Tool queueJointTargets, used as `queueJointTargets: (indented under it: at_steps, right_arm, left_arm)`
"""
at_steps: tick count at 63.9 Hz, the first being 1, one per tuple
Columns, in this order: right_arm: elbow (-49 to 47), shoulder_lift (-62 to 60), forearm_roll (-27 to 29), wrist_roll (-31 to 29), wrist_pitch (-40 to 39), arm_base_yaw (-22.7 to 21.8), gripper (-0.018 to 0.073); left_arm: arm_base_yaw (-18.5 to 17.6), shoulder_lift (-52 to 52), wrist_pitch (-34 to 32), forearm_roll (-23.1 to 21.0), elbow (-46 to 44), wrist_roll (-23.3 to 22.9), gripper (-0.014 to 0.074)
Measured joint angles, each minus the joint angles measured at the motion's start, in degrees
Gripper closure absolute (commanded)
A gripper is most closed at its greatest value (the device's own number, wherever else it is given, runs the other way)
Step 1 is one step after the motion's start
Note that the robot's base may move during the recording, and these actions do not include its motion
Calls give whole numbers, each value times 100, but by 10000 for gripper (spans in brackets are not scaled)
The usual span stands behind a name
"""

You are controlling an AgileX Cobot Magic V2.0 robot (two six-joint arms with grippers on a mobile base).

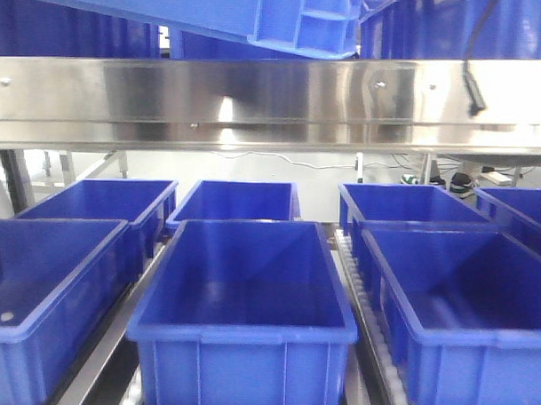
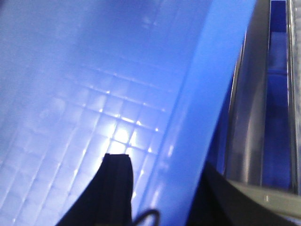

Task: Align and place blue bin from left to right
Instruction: 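Pull the held blue bin back off the shelf with both grippers, then drive the base away from the rack holding the bin in both grippers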

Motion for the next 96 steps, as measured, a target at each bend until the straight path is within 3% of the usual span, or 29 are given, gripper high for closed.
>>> queueJointTargets:
  at_steps: [96]
  right_arm:
    - [0, 0, -13, 0, 10, 0, 721]
  left_arm:
    - [0, -12, -74, -54, 0, 0, 707]
